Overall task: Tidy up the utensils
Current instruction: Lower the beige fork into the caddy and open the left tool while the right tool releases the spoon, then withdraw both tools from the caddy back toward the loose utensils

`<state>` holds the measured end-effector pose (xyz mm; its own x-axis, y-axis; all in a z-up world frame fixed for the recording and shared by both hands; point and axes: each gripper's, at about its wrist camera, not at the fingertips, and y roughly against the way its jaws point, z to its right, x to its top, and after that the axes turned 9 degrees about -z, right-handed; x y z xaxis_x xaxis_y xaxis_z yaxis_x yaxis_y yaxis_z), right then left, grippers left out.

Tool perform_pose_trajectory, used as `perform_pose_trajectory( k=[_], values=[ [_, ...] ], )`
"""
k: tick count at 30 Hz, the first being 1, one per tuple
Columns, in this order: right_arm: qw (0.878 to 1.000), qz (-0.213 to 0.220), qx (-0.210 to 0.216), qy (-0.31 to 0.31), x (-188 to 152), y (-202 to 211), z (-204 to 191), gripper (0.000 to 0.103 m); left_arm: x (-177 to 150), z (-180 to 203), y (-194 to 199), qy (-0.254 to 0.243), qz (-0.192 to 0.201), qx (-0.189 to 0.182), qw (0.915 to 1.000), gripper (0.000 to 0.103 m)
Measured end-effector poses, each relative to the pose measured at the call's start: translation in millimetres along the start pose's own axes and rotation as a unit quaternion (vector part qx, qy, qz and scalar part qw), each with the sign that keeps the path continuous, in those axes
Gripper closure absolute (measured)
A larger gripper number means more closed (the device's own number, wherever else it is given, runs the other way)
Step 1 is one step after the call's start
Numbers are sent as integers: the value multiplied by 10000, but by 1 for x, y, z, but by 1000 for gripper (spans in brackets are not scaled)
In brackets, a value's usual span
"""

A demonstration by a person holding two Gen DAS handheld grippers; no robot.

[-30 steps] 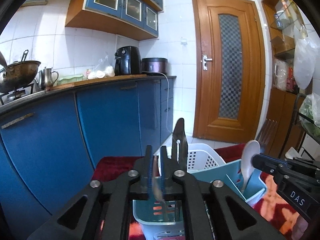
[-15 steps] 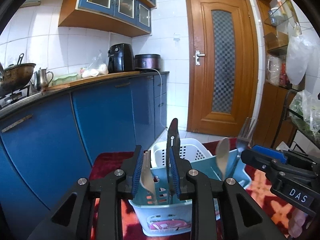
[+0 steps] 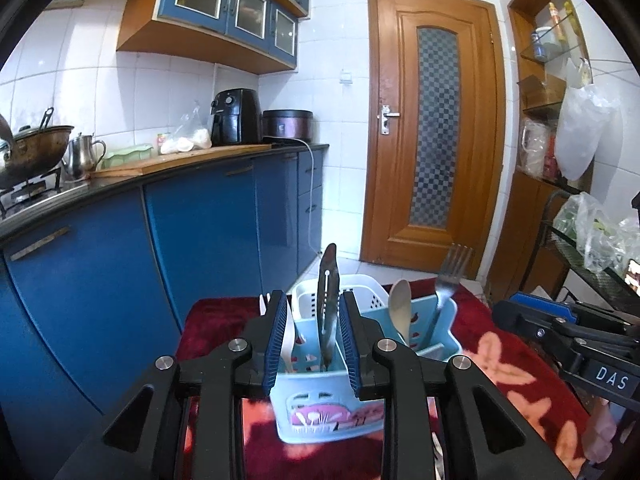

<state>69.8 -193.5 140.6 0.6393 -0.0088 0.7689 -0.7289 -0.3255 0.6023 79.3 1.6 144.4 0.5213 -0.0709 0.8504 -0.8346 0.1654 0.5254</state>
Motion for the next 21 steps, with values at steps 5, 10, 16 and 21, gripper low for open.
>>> perform_pose_trajectory(
  k=[5, 10, 16, 21],
  values=[
    [9998, -161, -121, 46, -14, 14, -2, 69, -8, 1, 19, 4, -138, -92, 9999, 76],
    [9991, -351, -195, 101, -27, 29, -2, 69, -18, 2, 36, 13, -272, -89, 9996, 76],
    [9980, -531, -277, 210, -43, 42, -5, 69, -32, -1, 51, 168, -518, -245, 9982, 76],
    [9964, -749, -347, 215, -59, 52, -5, 69, -48, 1, 57, 250, -733, -305, 9965, 76]
  ],
)
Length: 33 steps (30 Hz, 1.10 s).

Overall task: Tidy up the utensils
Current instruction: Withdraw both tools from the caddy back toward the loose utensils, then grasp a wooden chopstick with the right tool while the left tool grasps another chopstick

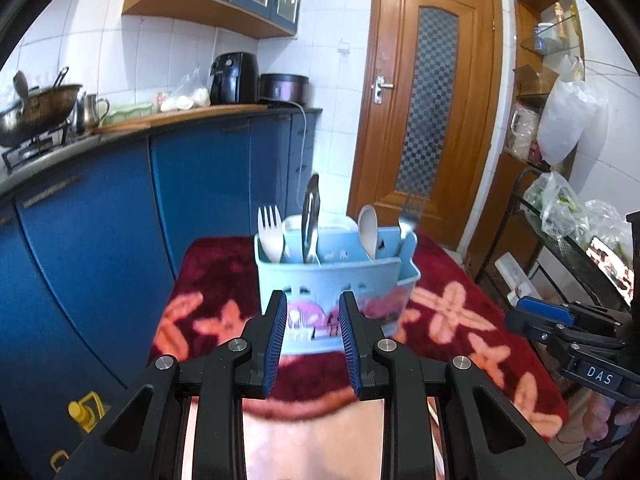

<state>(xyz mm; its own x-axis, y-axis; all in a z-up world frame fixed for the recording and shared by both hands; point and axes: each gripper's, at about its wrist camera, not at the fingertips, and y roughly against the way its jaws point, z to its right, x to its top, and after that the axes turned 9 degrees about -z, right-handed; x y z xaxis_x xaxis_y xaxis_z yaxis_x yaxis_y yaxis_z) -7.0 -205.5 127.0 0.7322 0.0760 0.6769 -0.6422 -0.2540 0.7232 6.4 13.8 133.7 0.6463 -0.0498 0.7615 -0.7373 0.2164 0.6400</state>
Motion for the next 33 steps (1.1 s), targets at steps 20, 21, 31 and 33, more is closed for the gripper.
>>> perform_pose_trajectory(
  k=[20, 21, 31, 33],
  values=[
    [9943, -1059, -91, -12, -64, -32, 12, 69, -66, 17, -33, 280, -1034, -436, 9933, 76],
    [9940, -1088, -101, -6, -66, -35, 12, 69, -67, 18, -35, 285, -1064, -442, 9929, 76],
    [9905, -1372, -46, -3, -77, -66, 7, 69, -86, 25, -59, 263, -1431, -446, 9883, 76],
    [9901, -1399, -80, -5, -79, -71, 5, 69, -89, 24, -65, 268, -1497, -438, 9874, 76]
  ],
)
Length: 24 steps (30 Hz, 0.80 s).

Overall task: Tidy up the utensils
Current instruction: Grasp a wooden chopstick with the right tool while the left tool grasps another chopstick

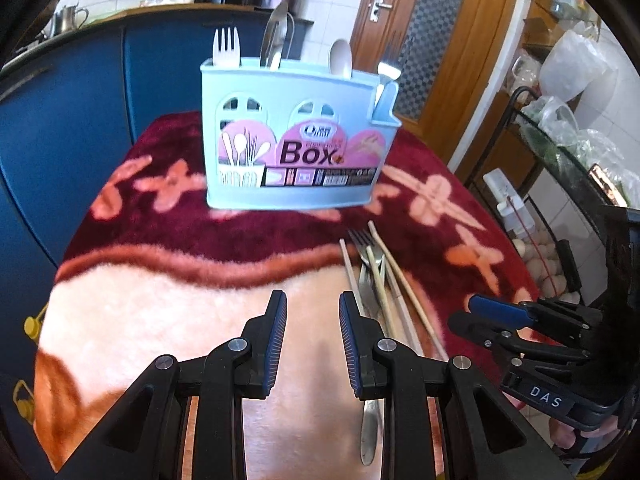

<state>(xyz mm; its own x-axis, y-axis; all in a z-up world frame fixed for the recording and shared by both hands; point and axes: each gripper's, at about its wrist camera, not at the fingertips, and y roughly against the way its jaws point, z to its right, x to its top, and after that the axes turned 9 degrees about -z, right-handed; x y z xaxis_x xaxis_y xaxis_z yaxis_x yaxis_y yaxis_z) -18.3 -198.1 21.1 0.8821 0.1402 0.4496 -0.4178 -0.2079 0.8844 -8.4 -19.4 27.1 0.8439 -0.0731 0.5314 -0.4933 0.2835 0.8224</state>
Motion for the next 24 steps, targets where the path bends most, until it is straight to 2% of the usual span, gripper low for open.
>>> perform_pose_trajectory(
  k=[12, 15, 19, 24],
  values=[
    [9996, -252, -86, 28, 3, -30, -3, 69, -2, -8, -24, 114, -272, -5, 9996, 76],
    [9996, -231, -153, 85, 4, -32, -5, 76, -1, -7, -26, 111, -302, -33, 9995, 76],
    [9998, -160, -137, 45, 5, -33, -3, 96, -1, -1, -28, 62, -332, -84, 9994, 76],
    [9998, -83, 15, -172, 4, -27, 7, 97, 1, 8, -25, -53, -329, -117, 9994, 76]
  ],
)
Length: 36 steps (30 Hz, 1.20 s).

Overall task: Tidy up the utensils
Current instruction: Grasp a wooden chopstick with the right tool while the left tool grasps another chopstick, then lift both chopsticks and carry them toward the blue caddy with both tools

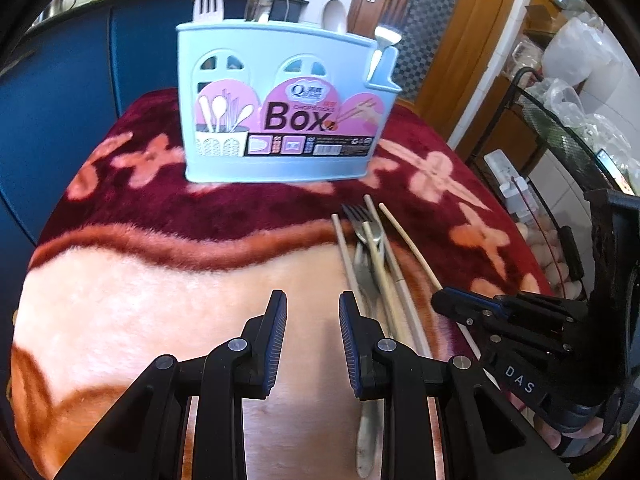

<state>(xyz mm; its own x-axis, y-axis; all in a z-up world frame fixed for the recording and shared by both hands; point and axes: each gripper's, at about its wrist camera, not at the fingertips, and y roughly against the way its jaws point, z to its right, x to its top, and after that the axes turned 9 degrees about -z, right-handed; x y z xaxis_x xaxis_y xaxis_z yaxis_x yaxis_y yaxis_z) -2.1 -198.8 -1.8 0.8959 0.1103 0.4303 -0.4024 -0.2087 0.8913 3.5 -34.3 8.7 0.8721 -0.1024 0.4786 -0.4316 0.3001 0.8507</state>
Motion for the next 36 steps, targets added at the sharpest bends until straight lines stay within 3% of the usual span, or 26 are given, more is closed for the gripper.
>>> perform_pose_trajectory(
  k=[19, 24, 36],
  values=[
    [9987, 288, 26, -429, -11, 22, 44, 97, 19, 43, -33, -518, -259, -53, 9983, 76],
    [9985, 292, 101, -455, -12, 20, 47, 97, 19, 47, -38, -598, -205, -81, 9980, 96],
    [9984, 282, 155, -470, -13, 19, 47, 97, 20, 30, -17, -319, 72, -135, 9994, 99]
  ],
)
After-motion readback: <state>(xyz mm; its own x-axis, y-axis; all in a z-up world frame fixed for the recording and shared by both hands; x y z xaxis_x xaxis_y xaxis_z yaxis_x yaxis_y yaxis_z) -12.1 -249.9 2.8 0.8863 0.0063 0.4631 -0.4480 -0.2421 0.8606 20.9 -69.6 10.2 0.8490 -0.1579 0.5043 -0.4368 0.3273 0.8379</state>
